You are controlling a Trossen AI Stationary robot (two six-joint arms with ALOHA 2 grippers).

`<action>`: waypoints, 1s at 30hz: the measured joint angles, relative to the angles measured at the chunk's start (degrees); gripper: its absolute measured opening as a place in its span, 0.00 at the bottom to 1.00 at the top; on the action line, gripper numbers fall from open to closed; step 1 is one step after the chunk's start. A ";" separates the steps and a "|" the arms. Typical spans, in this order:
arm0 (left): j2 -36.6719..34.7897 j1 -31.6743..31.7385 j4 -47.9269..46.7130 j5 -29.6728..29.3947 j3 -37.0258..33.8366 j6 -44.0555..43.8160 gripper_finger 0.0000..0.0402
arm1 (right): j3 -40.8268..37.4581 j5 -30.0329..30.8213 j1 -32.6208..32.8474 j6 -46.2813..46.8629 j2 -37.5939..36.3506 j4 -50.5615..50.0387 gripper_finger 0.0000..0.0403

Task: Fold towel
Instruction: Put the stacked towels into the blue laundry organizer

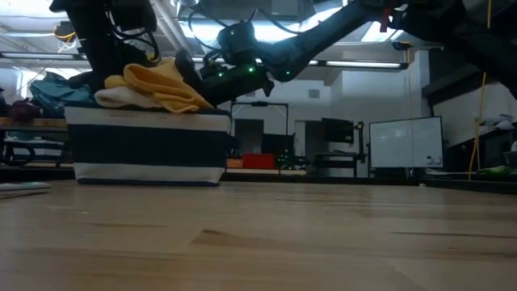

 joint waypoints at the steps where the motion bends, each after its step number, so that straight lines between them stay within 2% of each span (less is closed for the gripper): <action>1: 0.00 0.27 -0.05 -0.23 0.00 0.29 0.37 | 0.30 0.02 0.00 -0.09 0.00 -0.04 0.23; 7: -0.27 2.35 -0.93 0.10 0.07 -1.29 0.49 | 0.68 1.47 -0.07 -1.47 -0.02 0.21 0.44; 13: -2.58 2.53 -3.69 0.48 2.29 -1.32 0.49 | 0.70 4.47 -0.33 -1.49 -0.20 0.05 0.62; 18: -5.21 2.53 -10.17 0.43 5.46 1.00 0.48 | 0.70 5.18 -1.18 2.57 -0.22 -1.45 0.65; 24: -6.19 2.55 -18.05 0.40 5.57 1.39 0.48 | 0.70 4.28 -1.84 4.52 -0.26 -4.50 0.65; 30: -6.84 1.80 -17.03 0.49 5.57 -2.20 0.48 | 0.70 3.87 -1.84 4.50 -0.29 -2.35 0.66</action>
